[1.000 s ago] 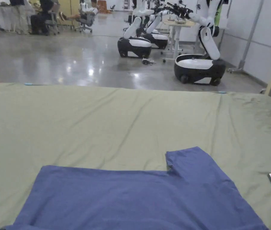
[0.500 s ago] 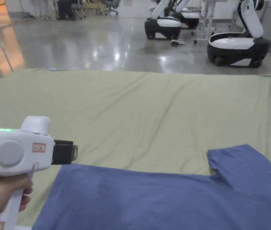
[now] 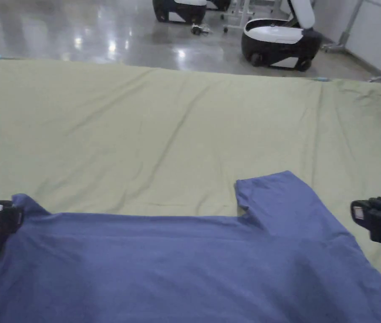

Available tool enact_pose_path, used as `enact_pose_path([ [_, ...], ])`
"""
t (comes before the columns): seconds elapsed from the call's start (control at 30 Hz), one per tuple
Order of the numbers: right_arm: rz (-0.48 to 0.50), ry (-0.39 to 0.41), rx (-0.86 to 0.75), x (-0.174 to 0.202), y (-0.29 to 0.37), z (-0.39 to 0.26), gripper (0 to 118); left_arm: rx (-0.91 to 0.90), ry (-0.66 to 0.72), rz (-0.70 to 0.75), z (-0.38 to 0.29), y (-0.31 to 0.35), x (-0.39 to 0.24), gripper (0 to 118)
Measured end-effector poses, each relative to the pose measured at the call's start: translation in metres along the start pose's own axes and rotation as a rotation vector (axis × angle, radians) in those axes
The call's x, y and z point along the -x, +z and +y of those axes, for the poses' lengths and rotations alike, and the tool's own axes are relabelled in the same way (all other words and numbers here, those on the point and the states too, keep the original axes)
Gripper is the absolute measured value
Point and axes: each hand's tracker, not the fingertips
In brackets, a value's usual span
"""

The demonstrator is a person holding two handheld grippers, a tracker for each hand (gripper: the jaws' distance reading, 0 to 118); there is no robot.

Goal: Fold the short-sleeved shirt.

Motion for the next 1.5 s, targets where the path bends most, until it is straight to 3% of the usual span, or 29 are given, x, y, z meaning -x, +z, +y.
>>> enact_pose_path([
  [0.03,-0.04,0.014,0.058,-0.003,-0.011,0.003,11,-0.023,-0.018,0.0,0.002,0.005,-0.003,0],
  [0.1,-0.074,0.03,0.159,-0.018,-0.048,0.009,55,-0.025,-0.047,-0.005,0.01,0.004,0.013,0],
  [0.17,-0.072,0.017,0.168,-0.038,-0.082,0.011,82,-0.027,-0.05,-0.006,0.014,0.007,0.015,0],
  [0.2,-0.113,-0.014,0.202,-0.046,-0.097,0.013,93,-0.023,-0.055,-0.006,0.014,0.009,0.015,0],
  [0.23,-0.111,-0.05,0.233,-0.052,-0.107,0.014,94,-0.023,-0.055,-0.006,0.015,0.01,0.016,0],
  [0.33,-0.027,-0.171,0.346,-0.065,-0.135,0.005,87,-0.015,-0.03,-0.006,0.013,0.01,0.016,0],
  [0.37,-0.006,-0.198,0.408,-0.067,-0.146,-0.001,64,-0.006,-0.024,-0.007,0.012,0.009,0.017,0],
  [0.4,0.042,-0.201,0.418,-0.066,-0.15,-0.006,27,0.0,-0.019,-0.007,0.011,0.008,0.017,0],
  [0.43,0.009,-0.182,0.37,-0.063,-0.148,-0.01,24,0.006,-0.02,-0.007,0.01,0.008,0.016,0],
  [0.5,0.035,-0.112,0.318,-0.057,-0.138,-0.006,1,0.009,-0.028,-0.007,0.01,0.008,0.015,0],
  [0.73,-0.035,-0.085,0.107,-0.04,-0.088,0.03,1,-0.083,0.013,-0.025,0.037,0.034,0.013,0],
  [1.0,-0.081,0.033,-0.165,-0.015,-0.007,0.096,1,-0.26,-0.034,-0.013,0.063,0.089,0.019,0],
  [1.13,-0.095,0.066,-0.182,-0.016,0.007,0.113,1,-0.274,-0.037,-0.006,0.077,0.098,0.022,0],
  [1.3,-0.108,0.04,-0.139,-0.025,0.005,0.09,1,-0.245,-0.032,0.004,0.058,0.095,0.032,0],
  [1.5,-0.019,-0.076,-0.097,-0.045,0.035,0.013,1,-0.203,-0.004,-0.039,-0.008,0.114,0.052,0],
])
